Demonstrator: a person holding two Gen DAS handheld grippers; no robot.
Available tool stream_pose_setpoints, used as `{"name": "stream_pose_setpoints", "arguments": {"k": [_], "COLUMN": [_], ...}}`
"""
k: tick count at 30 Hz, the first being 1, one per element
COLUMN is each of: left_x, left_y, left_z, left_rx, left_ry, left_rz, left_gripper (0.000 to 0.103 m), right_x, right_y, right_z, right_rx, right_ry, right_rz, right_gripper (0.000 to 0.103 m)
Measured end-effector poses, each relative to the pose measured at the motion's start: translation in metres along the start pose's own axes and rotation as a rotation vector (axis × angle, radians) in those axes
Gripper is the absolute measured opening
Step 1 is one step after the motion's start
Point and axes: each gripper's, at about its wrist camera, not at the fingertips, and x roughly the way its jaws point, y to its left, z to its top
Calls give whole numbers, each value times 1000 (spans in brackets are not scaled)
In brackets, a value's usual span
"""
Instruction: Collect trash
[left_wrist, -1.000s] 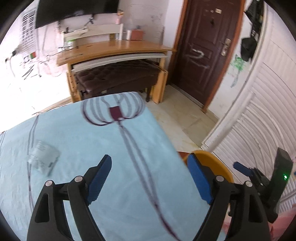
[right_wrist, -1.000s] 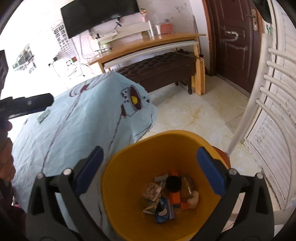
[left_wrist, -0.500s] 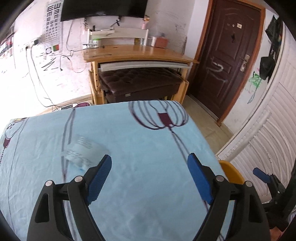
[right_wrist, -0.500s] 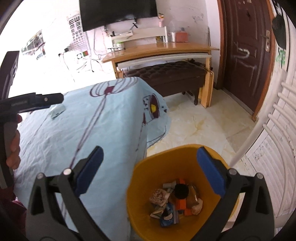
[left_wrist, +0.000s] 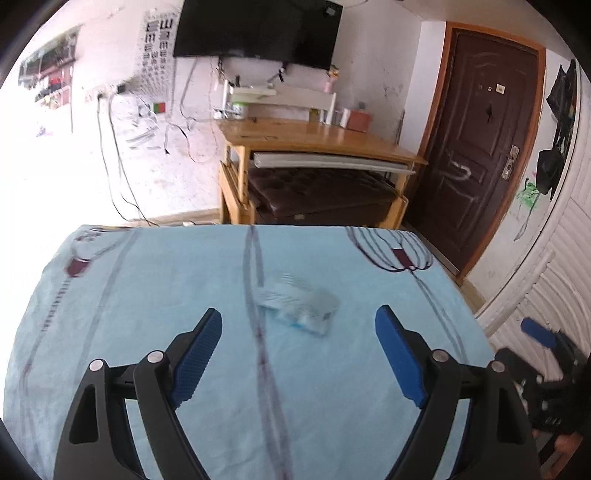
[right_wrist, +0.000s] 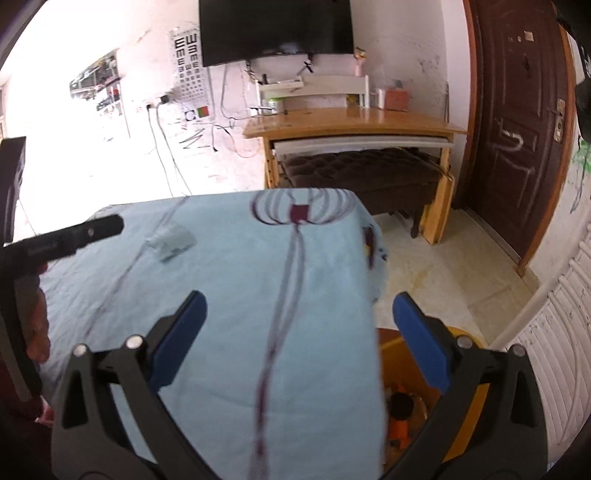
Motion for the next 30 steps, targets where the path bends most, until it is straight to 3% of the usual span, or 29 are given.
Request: {"name": "stream_pose_setpoints", "arguments": {"k": [15, 23, 30], "left_x": [-85, -100, -105], "left_y": [55, 59, 53], "left_z": [-32, -46, -56], "left_rx": [26, 45, 74], "left_ry": [-200, -194, -188], "left_rz": [80, 44, 24], "left_gripper": [86, 88, 88], "right_x": [-26, -37, -44], "right_y": [86, 105, 98], "right_z": [-6, -14, -18], "right_rx": [-127, -153, -106], "right_ry": [-113, -139, -176], "right_rz": [-15, -30, -36], "right_gripper": [97, 97, 97]}}
